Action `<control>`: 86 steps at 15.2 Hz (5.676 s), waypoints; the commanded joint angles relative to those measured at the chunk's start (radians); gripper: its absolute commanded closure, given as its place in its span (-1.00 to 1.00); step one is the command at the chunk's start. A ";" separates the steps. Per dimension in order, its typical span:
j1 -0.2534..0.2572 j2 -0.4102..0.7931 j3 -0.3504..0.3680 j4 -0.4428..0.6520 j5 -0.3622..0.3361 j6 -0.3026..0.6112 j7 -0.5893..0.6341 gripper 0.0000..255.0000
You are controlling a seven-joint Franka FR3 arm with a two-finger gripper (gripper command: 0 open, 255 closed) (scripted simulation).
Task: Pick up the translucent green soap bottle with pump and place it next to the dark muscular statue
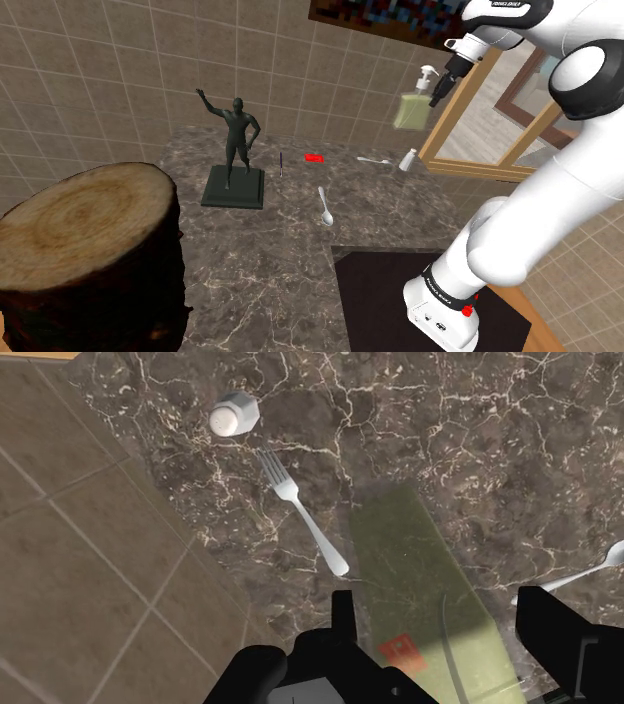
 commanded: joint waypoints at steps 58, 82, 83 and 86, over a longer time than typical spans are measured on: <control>0.246 -0.279 0.566 0.118 -0.100 -0.262 0.840 1.00; 0.295 -0.318 0.708 -0.174 -0.084 0.003 1.024 1.00; 0.295 -0.322 0.708 -0.191 -0.085 0.017 1.023 1.00; 0.293 -0.332 0.707 -0.241 -0.087 0.056 1.021 1.00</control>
